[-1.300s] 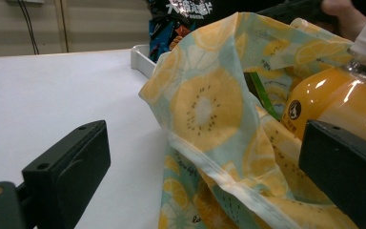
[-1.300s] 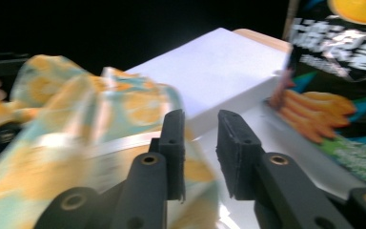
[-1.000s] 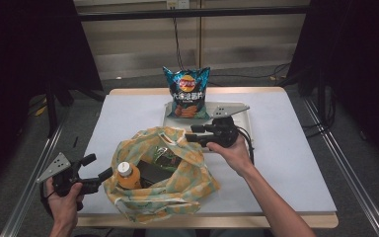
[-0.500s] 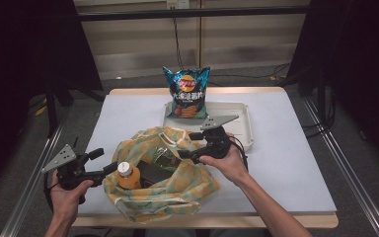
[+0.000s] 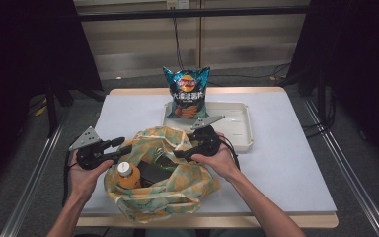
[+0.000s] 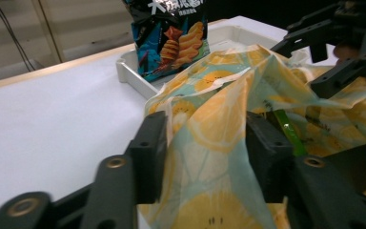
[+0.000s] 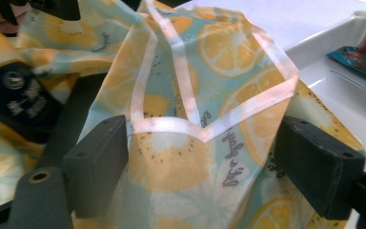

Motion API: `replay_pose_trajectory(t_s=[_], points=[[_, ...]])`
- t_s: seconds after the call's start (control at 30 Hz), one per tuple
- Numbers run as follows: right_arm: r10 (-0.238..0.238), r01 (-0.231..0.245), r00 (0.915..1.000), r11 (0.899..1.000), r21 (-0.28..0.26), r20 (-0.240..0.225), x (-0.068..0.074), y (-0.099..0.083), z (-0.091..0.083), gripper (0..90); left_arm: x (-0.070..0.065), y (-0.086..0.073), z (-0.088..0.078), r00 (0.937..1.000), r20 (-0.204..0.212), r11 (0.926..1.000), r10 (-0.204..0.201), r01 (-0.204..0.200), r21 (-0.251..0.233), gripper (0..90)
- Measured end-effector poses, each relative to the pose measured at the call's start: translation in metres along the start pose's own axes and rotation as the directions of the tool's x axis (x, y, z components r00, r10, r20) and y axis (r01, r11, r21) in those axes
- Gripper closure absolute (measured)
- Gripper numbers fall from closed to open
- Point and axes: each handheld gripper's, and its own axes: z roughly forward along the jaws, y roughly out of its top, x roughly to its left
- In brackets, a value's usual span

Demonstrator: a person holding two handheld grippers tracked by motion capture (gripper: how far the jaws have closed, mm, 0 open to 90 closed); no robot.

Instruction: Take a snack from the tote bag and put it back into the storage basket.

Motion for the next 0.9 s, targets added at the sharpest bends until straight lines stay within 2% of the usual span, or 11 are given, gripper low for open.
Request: replay_pose_trajectory(t_s=[0.1, 0.23, 0.3, 0.4, 0.5, 0.57, 0.63, 0.67, 0.73, 0.83, 0.9], points=[[0.014, -0.014, 0.9999, 1.0, 0.009, 0.009, -0.006, -0.002, 0.005, 27.8, -0.001, -0.001, 0.004, 0.9999, 0.016, 0.9999, 0.001, -0.002, 0.011, 64.4], [0.0, 0.001, 0.9998, 0.999, 0.034, -0.022, -0.004, -0.004, 0.01, 52.6, -0.002, -0.002, 0.004, 0.9997, 0.024, 1.0, -0.01, 0.01, 0.0, 69.9], [0.0, 0.001, 0.9991, 1.0, 0.02, -0.041, 0.0, -0.002, 0.008, 48.6, -0.001, 0.0, 0.003, 0.9996, 0.023, 0.9998, -0.016, 0.017, -0.008, 71.9], [-0.001, 0.001, 0.9982, 1.0, 0.004, -0.059, 0.009, 0.003, 0.002, 33.6, 0.001, 0.002, 0.002, 0.9989, 0.015, 0.9987, -0.044, 0.044, -0.027, 75.9], [-0.034, 0.033, 0.9973, 0.999, -0.018, -0.065, 0.022, 0.008, -0.008, 22.9, 0.007, 0.005, 0.001, 0.9968, 0.022, 0.9953, -0.076, 0.078, -0.059, 77.9], [-0.048, 0.047, 0.997, 0.999, -0.019, -0.062, 0.028, 0.01, -0.01, 19.4, 0.009, 0.008, 0.0, 0.9957, 0.008, 0.9927, -0.093, 0.093, -0.076, 78.9], [-0.06, 0.059, 0.9964, 0.998, -0.013, -0.061, 0.033, 0.01, -0.012, 15.4, 0.01, 0.011, 0.0, 0.9942, 0.025, 0.9897, -0.105, 0.107, -0.095, 79.5], [-0.058, 0.058, 0.9966, 0.998, -0.01, -0.058, 0.034, 0.009, -0.012, 14.0, 0.01, 0.012, -0.001, 0.9938, 0.006, 0.9894, -0.111, 0.111, -0.093, 79.6], [-0.069, 0.068, 0.9966, 0.998, -0.009, -0.046, 0.035, 0.007, -0.012, 11.3, 0.011, 0.013, 0.0, 0.9929, 0.028, 0.9874, -0.115, 0.118, -0.106, 80.4], [-0.075, 0.075, 0.9966, 0.997, 0.001, -0.034, 0.037, 0.003, -0.009, 8.4, 0.011, 0.013, 0.002, 0.9927, 0.022, 0.9882, -0.118, 0.12, -0.095, 80.6], [-0.098, 0.098, 0.9952, 0.995, 0.021, -0.002, 0.037, 0.0, -0.005, 8.5, 0.011, 0.013, 0.004, 0.9915, 0.043, 0.9863, -0.123, 0.127, -0.106, 80.7]])
